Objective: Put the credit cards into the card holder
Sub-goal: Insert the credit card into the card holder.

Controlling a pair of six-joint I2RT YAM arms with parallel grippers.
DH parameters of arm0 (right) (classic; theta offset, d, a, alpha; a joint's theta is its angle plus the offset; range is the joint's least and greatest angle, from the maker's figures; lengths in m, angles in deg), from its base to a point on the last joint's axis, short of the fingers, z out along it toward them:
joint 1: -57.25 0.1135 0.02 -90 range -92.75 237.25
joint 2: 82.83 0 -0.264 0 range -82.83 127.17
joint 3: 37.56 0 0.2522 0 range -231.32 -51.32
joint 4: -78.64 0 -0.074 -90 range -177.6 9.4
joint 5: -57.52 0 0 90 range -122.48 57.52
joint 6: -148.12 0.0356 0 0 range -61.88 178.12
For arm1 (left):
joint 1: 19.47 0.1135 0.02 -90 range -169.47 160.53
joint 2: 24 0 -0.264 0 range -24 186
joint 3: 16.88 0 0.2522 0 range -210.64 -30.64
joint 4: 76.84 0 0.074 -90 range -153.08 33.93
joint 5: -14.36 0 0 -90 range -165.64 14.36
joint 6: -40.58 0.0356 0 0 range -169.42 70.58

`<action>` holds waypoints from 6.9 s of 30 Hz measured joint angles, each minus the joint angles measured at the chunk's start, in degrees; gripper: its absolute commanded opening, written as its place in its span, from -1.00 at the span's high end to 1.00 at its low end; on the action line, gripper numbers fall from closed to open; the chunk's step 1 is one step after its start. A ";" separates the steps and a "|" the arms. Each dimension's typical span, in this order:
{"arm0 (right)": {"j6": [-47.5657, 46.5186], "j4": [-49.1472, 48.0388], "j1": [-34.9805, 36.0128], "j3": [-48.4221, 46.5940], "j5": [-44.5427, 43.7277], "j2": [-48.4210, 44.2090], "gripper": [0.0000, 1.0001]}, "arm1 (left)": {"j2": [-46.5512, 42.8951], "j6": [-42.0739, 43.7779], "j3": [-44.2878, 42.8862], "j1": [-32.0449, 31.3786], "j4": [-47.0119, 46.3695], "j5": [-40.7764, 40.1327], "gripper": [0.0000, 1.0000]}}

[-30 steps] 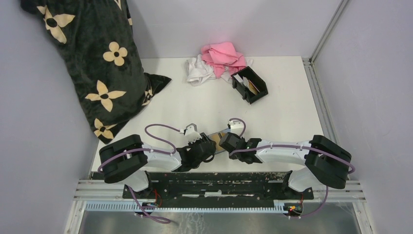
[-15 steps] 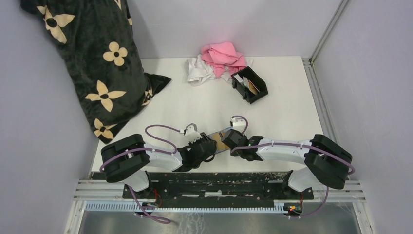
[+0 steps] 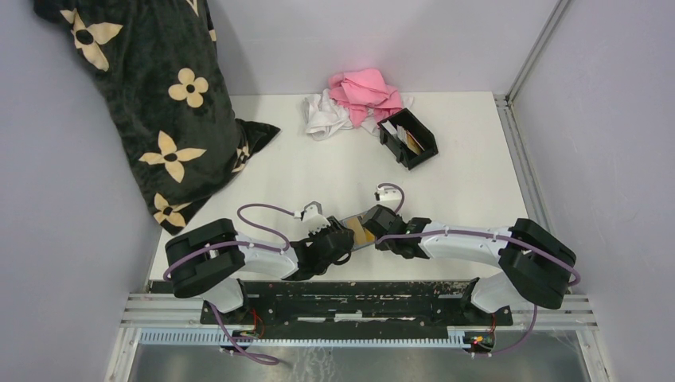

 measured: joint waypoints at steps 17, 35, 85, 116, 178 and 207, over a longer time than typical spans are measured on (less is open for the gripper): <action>-0.44 0.28 -0.42 -0.24 1.53 -1.60 0.61 | 0.02 0.00 -0.63 0.02 1.18 0.02 0.09; 0.44 0.20 1.05 -0.11 2.10 0.15 0.62 | 0.04 0.02 -0.79 0.15 1.49 0.02 0.09; -1.14 4.31 -0.15 -1.01 -1.53 -4.02 0.56 | -0.96 -3.15 2.78 1.44 -4.83 3.45 -0.23; -9.29 -0.72 -14.73 -2.58 5.18 1.42 0.54 | -17.05 13.75 -1.31 -0.13 19.34 6.16 0.28; -9.40 -7.89 -20.98 -1.03 10.32 4.26 0.61 | 9.44 28.68 -23.74 -0.24 20.31 9.05 0.60; -9.25 -8.90 -21.53 -0.74 10.86 4.35 0.61 | 14.19 28.70 -30.14 -0.24 23.23 6.99 0.60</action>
